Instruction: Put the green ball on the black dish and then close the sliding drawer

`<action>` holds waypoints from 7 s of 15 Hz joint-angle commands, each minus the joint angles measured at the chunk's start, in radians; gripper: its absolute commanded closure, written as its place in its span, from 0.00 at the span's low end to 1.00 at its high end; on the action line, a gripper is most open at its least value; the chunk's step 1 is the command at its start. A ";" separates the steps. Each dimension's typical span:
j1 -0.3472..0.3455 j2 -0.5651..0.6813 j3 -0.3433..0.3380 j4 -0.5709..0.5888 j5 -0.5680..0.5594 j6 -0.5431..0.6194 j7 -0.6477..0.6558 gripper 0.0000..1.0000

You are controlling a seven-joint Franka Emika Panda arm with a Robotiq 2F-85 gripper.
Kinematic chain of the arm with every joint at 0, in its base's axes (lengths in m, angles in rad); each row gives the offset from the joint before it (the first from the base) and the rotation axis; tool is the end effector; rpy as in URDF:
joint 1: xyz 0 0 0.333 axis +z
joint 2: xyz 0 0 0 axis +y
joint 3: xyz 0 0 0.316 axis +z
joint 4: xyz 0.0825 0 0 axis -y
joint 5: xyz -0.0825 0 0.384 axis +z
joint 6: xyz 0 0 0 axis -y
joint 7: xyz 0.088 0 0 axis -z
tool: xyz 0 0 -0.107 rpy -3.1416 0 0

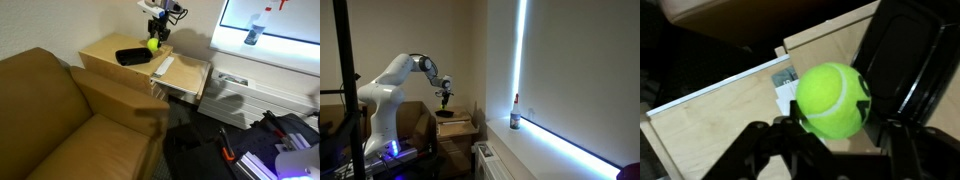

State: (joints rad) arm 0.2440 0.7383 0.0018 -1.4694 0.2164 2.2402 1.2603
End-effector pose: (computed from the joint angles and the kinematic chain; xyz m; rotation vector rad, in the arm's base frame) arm 0.7001 0.1819 0.2456 -2.5118 1.6221 0.1419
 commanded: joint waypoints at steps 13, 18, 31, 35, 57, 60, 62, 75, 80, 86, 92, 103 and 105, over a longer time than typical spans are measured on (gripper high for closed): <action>0.054 0.042 0.009 0.001 -0.063 0.288 0.019 0.36; 0.140 0.095 -0.082 0.021 -0.158 0.380 0.121 0.61; 0.200 0.154 -0.128 0.058 -0.219 0.417 0.208 0.61; 0.265 0.122 -0.193 -0.027 -0.263 0.579 0.283 0.61; 0.029 0.397 -0.125 0.423 -0.183 -0.070 0.502 0.00; -0.042 0.479 -0.096 0.554 -0.149 -0.248 0.539 0.00; -0.083 0.525 -0.078 0.625 -0.114 -0.341 0.568 0.00; -0.055 0.372 -0.106 0.397 -0.115 0.009 0.566 0.00; 0.038 0.314 -0.181 0.284 -0.206 0.200 0.655 0.00; 0.115 0.370 -0.208 0.309 -0.348 0.004 0.754 0.00; 0.117 0.233 -0.227 0.099 -0.345 0.260 0.871 0.00; 0.132 0.086 -0.269 -0.166 -0.318 0.862 0.876 0.00; 0.172 0.071 -0.320 -0.227 -0.290 1.032 0.851 0.00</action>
State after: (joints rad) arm 0.3641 0.8854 -0.2652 -1.5447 -0.1158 3.0789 2.1535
